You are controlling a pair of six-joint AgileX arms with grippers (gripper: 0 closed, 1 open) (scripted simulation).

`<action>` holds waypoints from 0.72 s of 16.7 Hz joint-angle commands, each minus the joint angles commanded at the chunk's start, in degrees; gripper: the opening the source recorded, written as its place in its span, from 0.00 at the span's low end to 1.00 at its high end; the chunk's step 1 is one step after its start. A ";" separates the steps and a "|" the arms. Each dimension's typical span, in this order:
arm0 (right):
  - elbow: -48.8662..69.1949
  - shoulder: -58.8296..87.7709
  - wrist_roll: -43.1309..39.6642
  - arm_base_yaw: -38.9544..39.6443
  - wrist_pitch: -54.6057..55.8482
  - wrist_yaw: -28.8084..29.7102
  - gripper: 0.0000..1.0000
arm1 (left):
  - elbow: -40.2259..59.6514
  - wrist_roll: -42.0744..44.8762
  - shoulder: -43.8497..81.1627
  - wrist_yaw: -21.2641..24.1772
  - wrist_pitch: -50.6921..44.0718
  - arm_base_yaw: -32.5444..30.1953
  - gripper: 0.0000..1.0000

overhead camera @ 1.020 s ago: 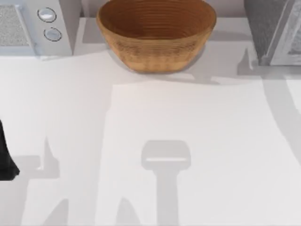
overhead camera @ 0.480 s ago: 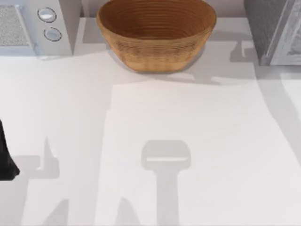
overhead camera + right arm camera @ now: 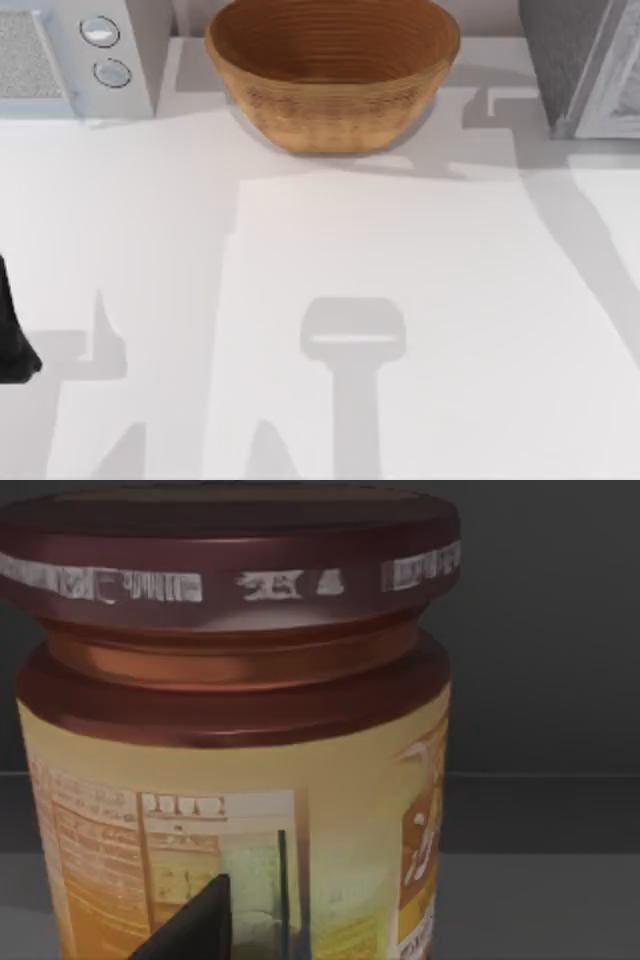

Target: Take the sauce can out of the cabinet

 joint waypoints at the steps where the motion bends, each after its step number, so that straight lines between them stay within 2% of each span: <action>1: 0.45 0.85 -0.02 1.96 0.34 2.05 1.00 | 0.00 0.00 0.00 0.00 0.00 0.00 1.00; 6: 1.89 3.78 -0.11 9.10 1.67 9.64 1.00 | 0.00 0.00 0.00 0.00 0.00 0.00 1.00; 12: 2.65 4.60 -0.10 8.62 1.69 9.19 1.00 | 0.00 0.00 0.00 0.00 0.00 0.00 1.00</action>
